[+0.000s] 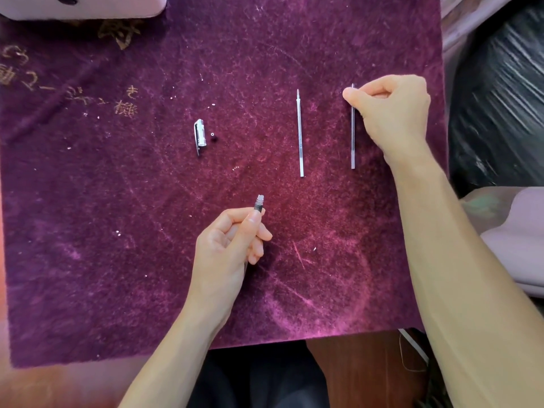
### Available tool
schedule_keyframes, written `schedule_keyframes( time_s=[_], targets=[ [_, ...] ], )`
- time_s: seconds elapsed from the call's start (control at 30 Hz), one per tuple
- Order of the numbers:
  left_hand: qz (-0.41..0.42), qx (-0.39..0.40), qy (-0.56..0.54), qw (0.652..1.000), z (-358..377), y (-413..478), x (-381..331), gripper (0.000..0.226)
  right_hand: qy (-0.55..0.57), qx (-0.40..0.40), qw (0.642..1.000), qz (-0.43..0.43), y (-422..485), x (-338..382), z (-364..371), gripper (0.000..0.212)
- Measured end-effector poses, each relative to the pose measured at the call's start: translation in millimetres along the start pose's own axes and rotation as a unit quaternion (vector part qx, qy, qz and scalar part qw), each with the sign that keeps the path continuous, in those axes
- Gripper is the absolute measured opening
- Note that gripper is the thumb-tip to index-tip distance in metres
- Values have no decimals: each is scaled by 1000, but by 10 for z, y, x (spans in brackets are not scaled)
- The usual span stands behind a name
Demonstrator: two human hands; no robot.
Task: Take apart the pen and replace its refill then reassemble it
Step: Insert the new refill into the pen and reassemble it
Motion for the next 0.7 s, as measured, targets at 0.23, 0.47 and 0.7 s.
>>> schedule_keyframes(
  time_s=[0.23,0.47,0.7],
  targets=[
    [3,-3,1,1000,6,-6,-17,16,-5,-3,999,31,29,-17,7,14],
    [9,0,6,1000,25,-46,-41,15,-64,20,997,38,51,34,26,19],
    [16,-1,7,1000,-20,-124,-39,15,55,80,994,48,-223,100,60,22]
  ],
)
Point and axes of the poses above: each hand's wrist, its own y-axis towards the middle knuckle, its own z-axis out of the palm, x = y × z, the point moved 9 cm from there along y, towards the middle knuckle, and after that the axes turned 10 degrees about y, right-handed, at the moved point
